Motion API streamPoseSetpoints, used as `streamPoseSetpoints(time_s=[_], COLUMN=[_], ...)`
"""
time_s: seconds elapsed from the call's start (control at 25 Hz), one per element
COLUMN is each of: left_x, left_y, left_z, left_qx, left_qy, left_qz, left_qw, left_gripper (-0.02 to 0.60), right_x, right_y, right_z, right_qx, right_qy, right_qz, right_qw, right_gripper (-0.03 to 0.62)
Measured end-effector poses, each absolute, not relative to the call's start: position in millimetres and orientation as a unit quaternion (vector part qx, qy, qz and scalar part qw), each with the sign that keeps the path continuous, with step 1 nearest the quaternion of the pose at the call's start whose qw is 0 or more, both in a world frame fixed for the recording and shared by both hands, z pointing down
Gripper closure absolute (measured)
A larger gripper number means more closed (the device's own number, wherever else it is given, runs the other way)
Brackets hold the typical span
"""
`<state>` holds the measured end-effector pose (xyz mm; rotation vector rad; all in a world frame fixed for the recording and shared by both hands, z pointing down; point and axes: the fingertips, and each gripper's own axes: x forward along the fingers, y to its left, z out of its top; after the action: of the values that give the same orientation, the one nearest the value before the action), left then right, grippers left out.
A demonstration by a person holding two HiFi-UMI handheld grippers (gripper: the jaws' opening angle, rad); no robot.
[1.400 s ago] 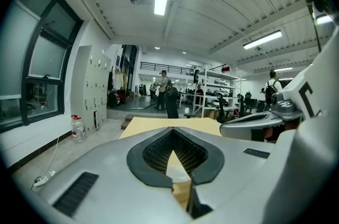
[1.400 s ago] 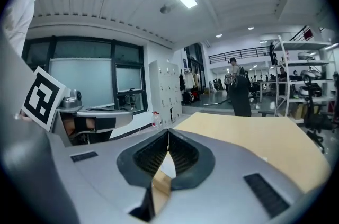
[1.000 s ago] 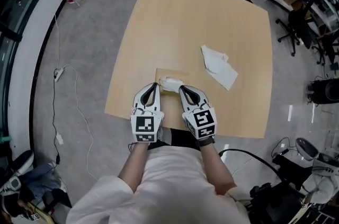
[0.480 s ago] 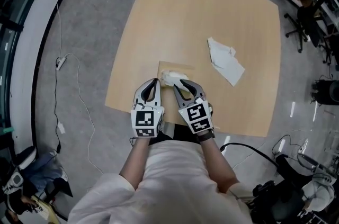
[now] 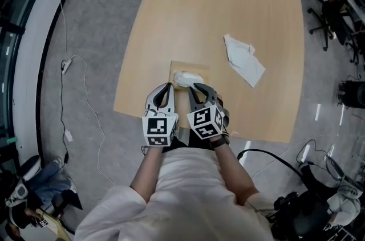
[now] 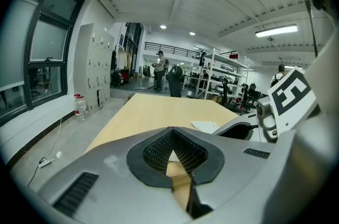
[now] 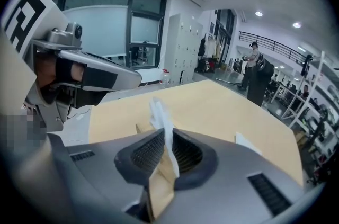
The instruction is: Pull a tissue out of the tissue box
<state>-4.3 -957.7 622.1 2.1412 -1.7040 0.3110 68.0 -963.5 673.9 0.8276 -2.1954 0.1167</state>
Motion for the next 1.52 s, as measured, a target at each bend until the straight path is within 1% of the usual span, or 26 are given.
streamPoseSetpoints(time_s=[0.04,0.12,0.48,0.68,0.84,1.0,1.12,1.32,1.52], left_x=[-3,0,2,1,-2,-2,1,8,15], left_y=[-957,-957,-949,-938,-930,-916,-893,-882,-878], left_z=[621,618,593,575,547,510,480,446,436], left_qx=[0.764,0.766,0.778,0.786,0.792,0.795,0.798,0.810,0.820], left_qy=[-0.606,-0.605,-0.599,-0.596,-0.595,-0.597,-0.597,-0.584,-0.570], left_qz=[0.111,0.109,0.093,0.078,0.054,0.024,0.004,-0.018,-0.026], left_qw=[0.192,0.189,0.166,0.147,0.126,0.104,0.084,0.051,0.033], left_gripper=[0.581,0.581,0.581,0.581,0.581,0.581,0.581,0.581,0.581], right_x=[70,73,77,79,80,89,97,101,106], right_y=[-963,-964,-961,-951,-941,-928,-903,-891,-887], right_z=[673,669,628,599,562,513,481,446,435], right_qx=[0.328,0.334,0.367,0.390,0.417,0.457,0.478,0.505,0.521], right_qy=[-0.862,-0.861,-0.863,-0.867,-0.871,-0.874,-0.871,-0.861,-0.853], right_qz=[0.046,0.046,0.024,0.016,0.024,0.046,0.044,0.018,0.004], right_qw=[0.384,0.380,0.345,0.311,0.260,0.159,0.105,0.056,0.041], right_gripper=[0.561,0.586,0.588,0.589,0.589,0.588,0.589,0.589,0.588])
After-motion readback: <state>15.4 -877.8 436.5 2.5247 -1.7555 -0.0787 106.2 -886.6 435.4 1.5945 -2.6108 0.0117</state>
